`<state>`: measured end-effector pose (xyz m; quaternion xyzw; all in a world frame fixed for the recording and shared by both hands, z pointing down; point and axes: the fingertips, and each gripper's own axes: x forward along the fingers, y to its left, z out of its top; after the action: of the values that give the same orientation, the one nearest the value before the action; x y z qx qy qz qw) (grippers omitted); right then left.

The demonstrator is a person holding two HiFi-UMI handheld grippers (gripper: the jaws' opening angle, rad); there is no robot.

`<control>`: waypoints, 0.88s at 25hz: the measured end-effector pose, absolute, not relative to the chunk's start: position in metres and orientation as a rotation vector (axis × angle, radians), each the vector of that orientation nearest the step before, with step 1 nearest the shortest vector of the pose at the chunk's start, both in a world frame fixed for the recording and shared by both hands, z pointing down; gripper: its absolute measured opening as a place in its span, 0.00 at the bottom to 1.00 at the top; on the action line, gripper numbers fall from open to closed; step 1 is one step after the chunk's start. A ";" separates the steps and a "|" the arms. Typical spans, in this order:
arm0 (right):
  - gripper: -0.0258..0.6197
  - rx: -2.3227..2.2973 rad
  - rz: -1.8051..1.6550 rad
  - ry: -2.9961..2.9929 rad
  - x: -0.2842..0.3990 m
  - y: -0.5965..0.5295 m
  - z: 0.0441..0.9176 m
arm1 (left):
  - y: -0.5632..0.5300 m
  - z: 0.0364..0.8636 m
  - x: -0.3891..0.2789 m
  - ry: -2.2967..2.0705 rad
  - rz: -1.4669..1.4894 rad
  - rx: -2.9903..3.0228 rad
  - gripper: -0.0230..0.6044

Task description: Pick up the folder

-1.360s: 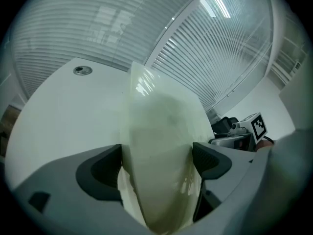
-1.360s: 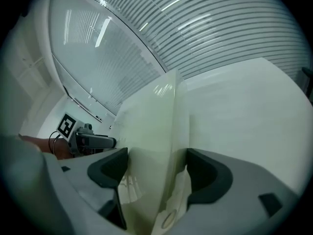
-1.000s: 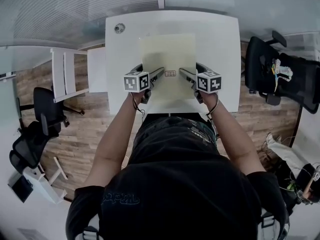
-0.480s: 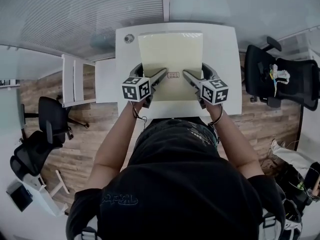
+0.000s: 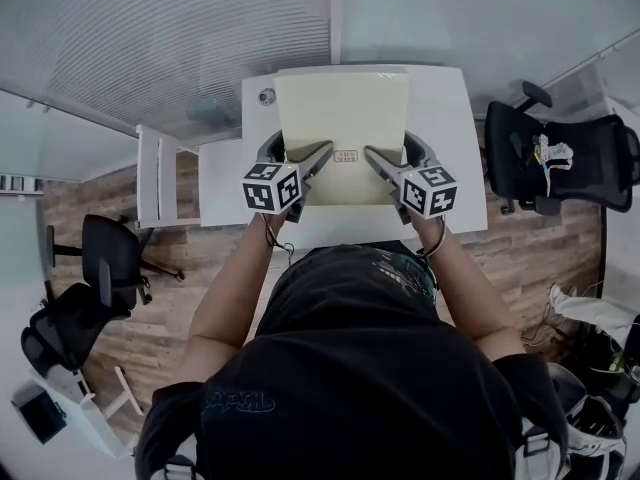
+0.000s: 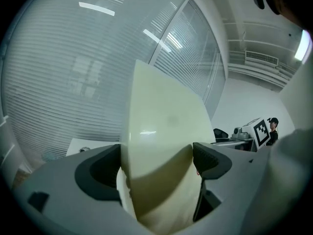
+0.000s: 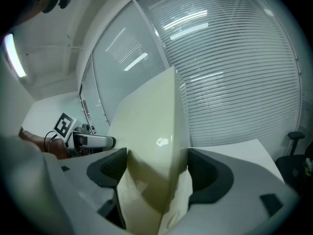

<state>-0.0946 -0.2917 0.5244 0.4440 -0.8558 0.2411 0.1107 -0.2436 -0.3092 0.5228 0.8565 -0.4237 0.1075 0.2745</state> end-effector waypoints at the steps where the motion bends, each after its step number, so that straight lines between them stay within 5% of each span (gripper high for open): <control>1: 0.62 1.309 0.704 -2.516 -0.095 -0.291 0.523 | -0.309 0.521 -0.244 -1.138 0.287 2.309 0.78; 22: 0.62 1.257 0.634 -2.579 -0.022 -0.252 0.495 | -0.258 0.496 -0.171 -1.227 0.238 2.286 0.78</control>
<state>-0.0222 -0.2518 0.4954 0.4256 -0.8732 0.2147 0.1013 -0.1712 -0.2584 0.4964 0.8460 -0.4541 0.0882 0.2651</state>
